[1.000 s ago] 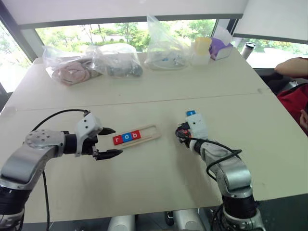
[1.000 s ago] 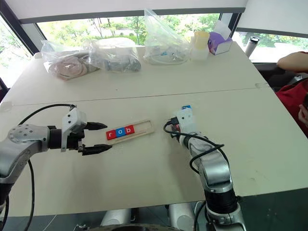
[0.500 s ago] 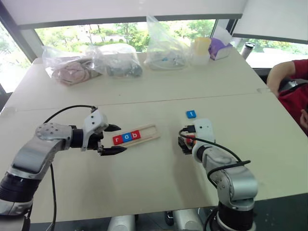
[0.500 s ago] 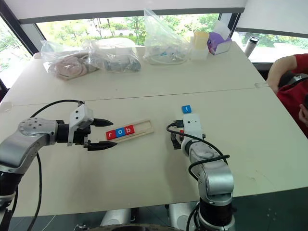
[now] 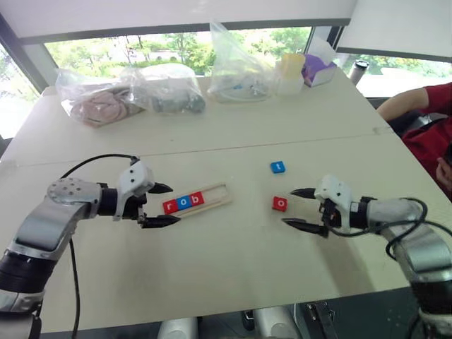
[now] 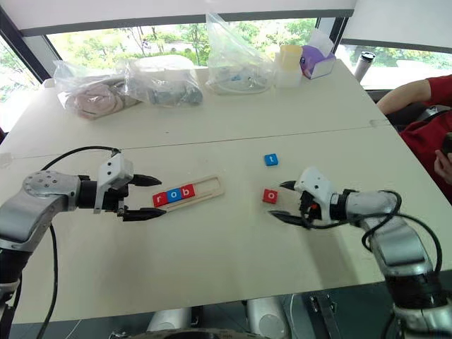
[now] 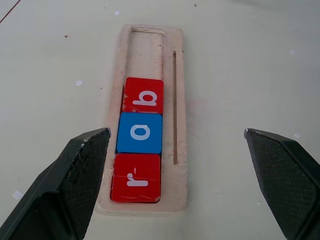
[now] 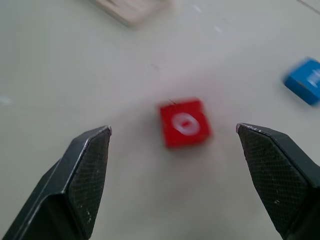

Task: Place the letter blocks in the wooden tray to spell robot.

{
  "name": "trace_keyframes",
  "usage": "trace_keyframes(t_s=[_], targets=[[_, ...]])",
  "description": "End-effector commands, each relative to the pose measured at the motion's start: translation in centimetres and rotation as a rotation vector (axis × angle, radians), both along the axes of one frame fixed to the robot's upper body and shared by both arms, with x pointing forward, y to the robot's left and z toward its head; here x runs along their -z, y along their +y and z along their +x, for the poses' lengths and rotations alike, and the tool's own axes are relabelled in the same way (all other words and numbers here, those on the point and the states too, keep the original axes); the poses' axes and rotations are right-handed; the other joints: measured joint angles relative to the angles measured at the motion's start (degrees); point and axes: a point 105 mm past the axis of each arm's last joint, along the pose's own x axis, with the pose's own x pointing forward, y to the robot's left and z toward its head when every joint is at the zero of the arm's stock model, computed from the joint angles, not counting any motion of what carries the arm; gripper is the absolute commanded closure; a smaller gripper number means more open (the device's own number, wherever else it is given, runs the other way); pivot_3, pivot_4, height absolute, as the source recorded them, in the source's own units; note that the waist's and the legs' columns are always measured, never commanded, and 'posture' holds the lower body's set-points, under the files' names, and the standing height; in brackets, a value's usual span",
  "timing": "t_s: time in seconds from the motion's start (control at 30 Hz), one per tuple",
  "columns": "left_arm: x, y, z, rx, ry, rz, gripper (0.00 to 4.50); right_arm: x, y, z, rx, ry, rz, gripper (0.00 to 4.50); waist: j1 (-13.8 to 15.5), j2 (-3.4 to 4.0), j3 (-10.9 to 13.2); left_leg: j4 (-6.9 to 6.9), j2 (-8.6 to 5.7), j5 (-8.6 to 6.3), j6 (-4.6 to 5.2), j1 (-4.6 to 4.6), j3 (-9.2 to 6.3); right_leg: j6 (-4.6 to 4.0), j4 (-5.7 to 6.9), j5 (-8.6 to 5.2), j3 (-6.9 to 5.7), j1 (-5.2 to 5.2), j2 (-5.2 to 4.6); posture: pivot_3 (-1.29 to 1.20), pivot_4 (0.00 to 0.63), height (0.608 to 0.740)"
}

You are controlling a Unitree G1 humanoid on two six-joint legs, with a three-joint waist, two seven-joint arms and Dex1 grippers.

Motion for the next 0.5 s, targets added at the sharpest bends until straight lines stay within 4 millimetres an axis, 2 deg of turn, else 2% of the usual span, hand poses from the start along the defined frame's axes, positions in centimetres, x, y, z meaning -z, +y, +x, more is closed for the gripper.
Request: trace_keyframes(t_s=[0.03, 0.17, 0.27, 0.4, 0.5], targets=[[-1.0, 0.1, -0.5, -0.019, -0.041, -0.002, 0.00, 0.3, 0.2, 1.2, -0.088, -0.036, -0.036, 0.38, -0.11, -0.04, 0.02, 0.02, 0.01, 0.00, 0.00, 0.04, 0.02, 0.01, 0.03, 0.00, 0.02, 0.01, 0.01, 0.00, 0.150, 0.740], [-0.8, 0.6, -1.2, -0.051, -0.034, 0.002, 0.00, 1.6, 0.6, 1.5, -0.149, -0.011, -0.045, 0.38, 0.62, -0.04, 0.02, -0.02, 0.04, -0.01, 0.00, 0.00, 0.00, 0.19, 0.04, 0.09, 0.02, -0.02, 0.03, 0.00, 0.150, 0.740], [-0.7, 0.8, -1.4, -0.064, -0.031, 0.005, 0.00, 1.9, 1.1, 1.7, -0.170, -0.010, -0.034, 1.26, 0.78, -0.04, 0.02, -0.02, 0.04, -0.01, 0.01, -0.03, 0.01, 0.08, 0.03, 0.17, 0.02, -0.04, 0.01, 0.00, 0.150, 0.740], [-0.5, 0.8, -1.6, -0.070, -0.030, 0.009, 0.00, 2.0, 1.6, 1.8, -0.186, -0.012, -0.021, 3.27, 0.80, -0.04, 0.02, 0.04, 0.03, -0.01, 0.00, -0.02, 0.05, 0.03, 0.03, 0.18, 0.04, 0.00, -0.03, 0.00, 0.150, 0.740], [-0.5, 0.8, -1.6, -0.072, -0.031, 0.015, 0.00, 1.7, 1.9, 1.8, -0.191, -0.024, -0.020, 3.31, 0.80, -0.04, 0.02, 0.07, 0.03, 0.00, 0.00, 0.01, 0.05, -0.01, 0.05, 0.20, 0.05, 0.01, -0.03, 0.00, 0.150, 0.740]])
